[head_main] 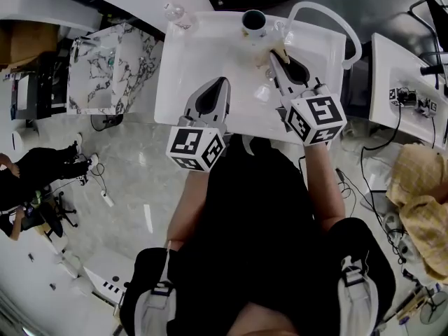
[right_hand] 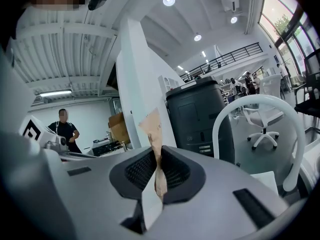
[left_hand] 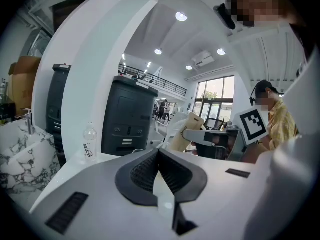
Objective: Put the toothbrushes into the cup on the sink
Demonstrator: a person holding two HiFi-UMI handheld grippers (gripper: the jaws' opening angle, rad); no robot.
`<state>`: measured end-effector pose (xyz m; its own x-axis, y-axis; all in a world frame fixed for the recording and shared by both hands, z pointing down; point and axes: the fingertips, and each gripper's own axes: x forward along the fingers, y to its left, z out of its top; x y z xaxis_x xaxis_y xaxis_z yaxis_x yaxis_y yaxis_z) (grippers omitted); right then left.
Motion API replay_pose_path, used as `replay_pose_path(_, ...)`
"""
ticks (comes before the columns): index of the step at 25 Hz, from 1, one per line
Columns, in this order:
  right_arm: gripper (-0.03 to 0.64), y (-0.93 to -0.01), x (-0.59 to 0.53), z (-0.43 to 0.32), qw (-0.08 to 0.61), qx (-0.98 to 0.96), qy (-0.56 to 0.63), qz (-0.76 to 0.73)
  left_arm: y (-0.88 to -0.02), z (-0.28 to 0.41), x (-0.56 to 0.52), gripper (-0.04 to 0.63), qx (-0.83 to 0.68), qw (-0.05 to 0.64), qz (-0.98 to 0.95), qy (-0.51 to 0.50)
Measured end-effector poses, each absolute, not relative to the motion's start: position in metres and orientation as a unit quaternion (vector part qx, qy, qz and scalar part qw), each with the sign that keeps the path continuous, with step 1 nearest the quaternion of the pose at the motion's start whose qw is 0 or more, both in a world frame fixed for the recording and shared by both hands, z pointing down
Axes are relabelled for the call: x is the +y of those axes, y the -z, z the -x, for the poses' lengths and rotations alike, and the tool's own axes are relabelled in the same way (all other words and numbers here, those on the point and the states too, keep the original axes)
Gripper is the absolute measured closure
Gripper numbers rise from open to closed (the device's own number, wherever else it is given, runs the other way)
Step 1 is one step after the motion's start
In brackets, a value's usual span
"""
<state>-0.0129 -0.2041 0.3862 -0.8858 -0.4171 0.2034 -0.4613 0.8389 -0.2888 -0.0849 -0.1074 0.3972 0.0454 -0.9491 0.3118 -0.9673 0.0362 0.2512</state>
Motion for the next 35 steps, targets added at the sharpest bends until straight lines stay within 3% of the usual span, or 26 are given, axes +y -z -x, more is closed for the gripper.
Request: replay_pose_path(35, 0.566, -0.401, -0.307, 0.083, 0.106, -0.923, -0.139, -0.343, -0.431, 0.140, -0.193, 0.581, -0.587, 0.258, -0.767, -0.027)
